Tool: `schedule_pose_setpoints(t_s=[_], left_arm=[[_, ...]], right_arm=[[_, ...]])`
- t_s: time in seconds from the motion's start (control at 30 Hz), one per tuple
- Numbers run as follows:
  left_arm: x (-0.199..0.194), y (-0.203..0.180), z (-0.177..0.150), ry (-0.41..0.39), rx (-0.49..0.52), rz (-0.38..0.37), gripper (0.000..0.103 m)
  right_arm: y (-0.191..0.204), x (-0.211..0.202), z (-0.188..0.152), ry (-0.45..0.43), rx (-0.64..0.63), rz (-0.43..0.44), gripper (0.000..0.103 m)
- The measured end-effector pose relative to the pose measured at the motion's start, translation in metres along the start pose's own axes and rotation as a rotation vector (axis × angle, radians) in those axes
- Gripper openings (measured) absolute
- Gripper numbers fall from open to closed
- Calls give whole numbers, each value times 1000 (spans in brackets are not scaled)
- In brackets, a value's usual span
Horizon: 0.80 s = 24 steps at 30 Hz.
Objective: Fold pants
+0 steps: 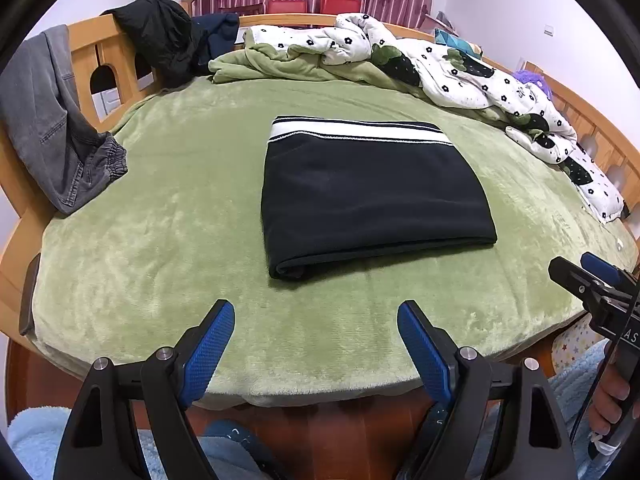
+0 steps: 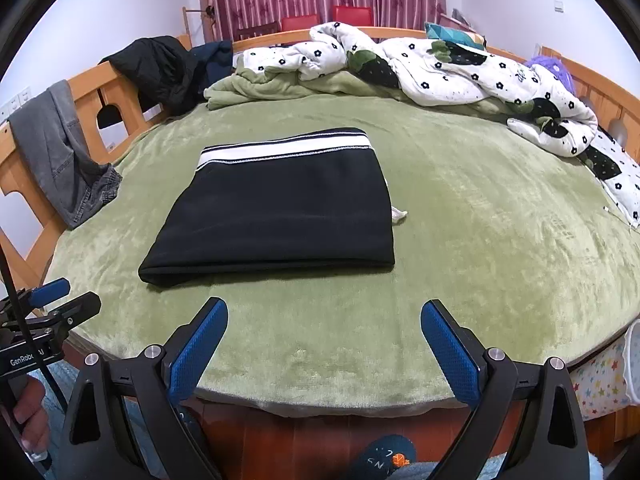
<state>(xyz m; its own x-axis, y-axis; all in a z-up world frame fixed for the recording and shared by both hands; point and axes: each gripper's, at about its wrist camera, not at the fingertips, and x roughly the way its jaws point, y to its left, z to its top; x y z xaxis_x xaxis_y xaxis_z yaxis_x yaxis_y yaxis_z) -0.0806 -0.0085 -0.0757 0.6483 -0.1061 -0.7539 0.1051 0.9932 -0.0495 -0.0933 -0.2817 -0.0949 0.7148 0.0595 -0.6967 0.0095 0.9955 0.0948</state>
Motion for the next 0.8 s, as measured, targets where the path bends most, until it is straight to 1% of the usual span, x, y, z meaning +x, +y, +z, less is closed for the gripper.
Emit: schedule_pose_setpoints(t_s=[0.47, 0.8], left_arm=[[-2, -2, 2, -9, -4, 13, 83], [-2, -2, 2, -10, -6, 12, 83]], right_arm=[[-10, 0, 2, -12, 43, -1, 96], [-9, 0, 2, -14, 35, -11, 96]])
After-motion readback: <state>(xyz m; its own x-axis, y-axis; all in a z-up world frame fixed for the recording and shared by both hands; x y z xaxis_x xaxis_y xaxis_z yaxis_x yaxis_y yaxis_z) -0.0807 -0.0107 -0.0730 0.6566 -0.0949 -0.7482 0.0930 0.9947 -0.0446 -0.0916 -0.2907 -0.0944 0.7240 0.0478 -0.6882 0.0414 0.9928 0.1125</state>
